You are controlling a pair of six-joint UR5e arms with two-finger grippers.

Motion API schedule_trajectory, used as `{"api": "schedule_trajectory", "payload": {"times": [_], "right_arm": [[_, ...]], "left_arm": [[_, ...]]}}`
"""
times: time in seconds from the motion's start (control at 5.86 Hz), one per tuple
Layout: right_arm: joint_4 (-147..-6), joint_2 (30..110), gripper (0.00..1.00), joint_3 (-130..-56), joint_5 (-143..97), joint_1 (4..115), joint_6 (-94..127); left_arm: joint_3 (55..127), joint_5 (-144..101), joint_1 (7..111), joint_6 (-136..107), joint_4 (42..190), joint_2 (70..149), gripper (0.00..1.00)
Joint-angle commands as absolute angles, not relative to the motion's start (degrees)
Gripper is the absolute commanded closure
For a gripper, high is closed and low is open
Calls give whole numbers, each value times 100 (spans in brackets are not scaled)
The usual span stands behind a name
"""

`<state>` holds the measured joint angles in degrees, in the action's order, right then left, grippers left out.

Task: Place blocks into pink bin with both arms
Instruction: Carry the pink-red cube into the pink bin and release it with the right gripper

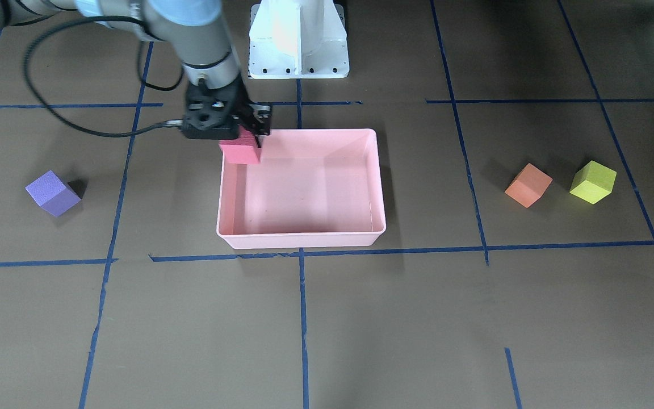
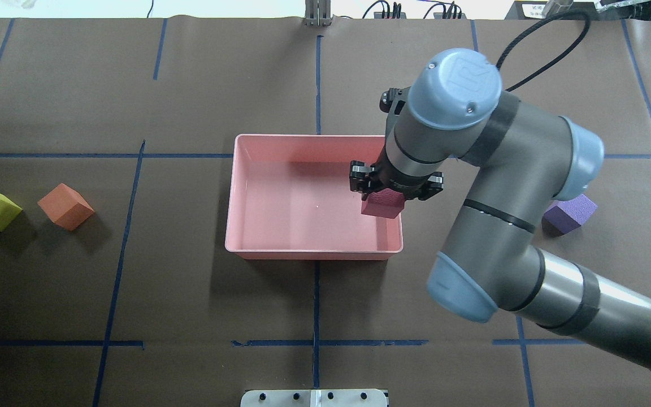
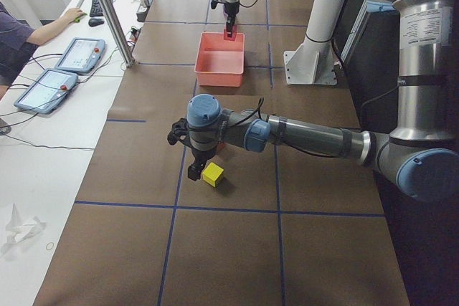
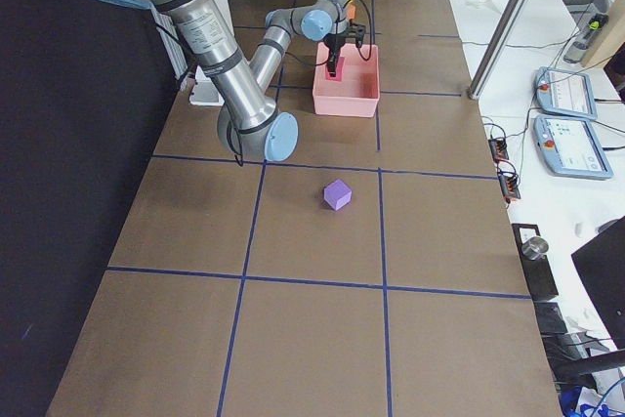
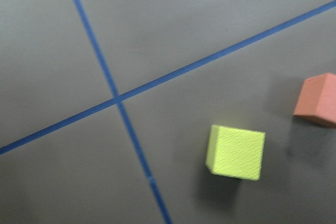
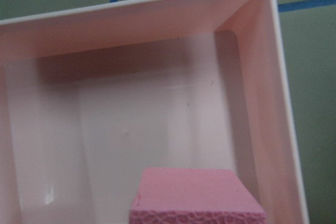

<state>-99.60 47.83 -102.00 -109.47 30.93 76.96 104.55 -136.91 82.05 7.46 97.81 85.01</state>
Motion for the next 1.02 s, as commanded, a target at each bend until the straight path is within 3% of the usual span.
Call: {"api": "schedule_trajectory", "payload": {"times": [0.0,0.85], "right_arm": [[-9712,4675,0,-9940,-10583,2857,7849],[-10002,5773,0,-11065,-11399,3796,6426]], "left_arm": [[10406,-13702,7518,405,10369,8534,0],[9545,-13099,5971,-1006,12390,8956,0]]}}
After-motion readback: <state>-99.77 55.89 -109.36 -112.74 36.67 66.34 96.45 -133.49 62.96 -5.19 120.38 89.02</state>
